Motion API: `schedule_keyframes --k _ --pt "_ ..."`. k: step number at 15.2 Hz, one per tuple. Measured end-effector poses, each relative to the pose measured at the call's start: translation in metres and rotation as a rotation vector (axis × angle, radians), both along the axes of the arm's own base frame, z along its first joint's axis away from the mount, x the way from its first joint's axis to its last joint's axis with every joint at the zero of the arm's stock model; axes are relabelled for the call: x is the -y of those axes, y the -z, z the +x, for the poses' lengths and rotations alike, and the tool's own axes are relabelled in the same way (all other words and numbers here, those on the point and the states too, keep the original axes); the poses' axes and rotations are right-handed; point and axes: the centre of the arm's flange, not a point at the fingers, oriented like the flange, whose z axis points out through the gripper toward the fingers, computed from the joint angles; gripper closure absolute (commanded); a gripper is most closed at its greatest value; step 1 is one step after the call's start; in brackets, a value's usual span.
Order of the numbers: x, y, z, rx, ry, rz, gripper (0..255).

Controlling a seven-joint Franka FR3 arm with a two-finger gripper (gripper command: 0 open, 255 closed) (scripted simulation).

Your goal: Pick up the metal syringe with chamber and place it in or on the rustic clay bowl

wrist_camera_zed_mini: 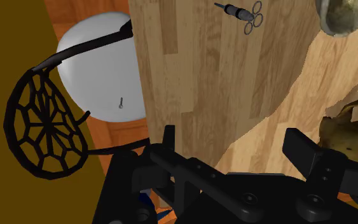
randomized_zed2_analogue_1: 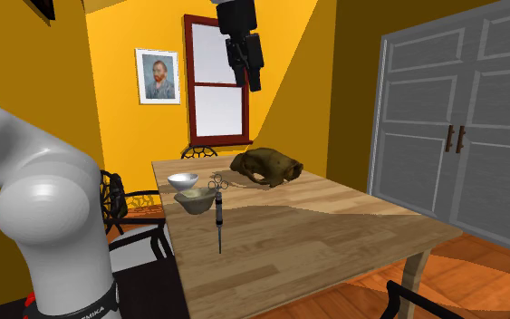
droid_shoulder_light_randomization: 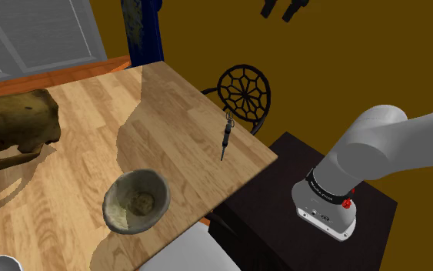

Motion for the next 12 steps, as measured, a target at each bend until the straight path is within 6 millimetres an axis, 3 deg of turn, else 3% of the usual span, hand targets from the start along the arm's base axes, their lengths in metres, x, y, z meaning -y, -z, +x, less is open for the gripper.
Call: schedule_keyframes --k 2,12 --pt "-0.004 0.004 0.003 -0.012 0.005 -0.002 0" --pt "-0.080 0.105 0.041 -0.248 0.112 -0.041 0"
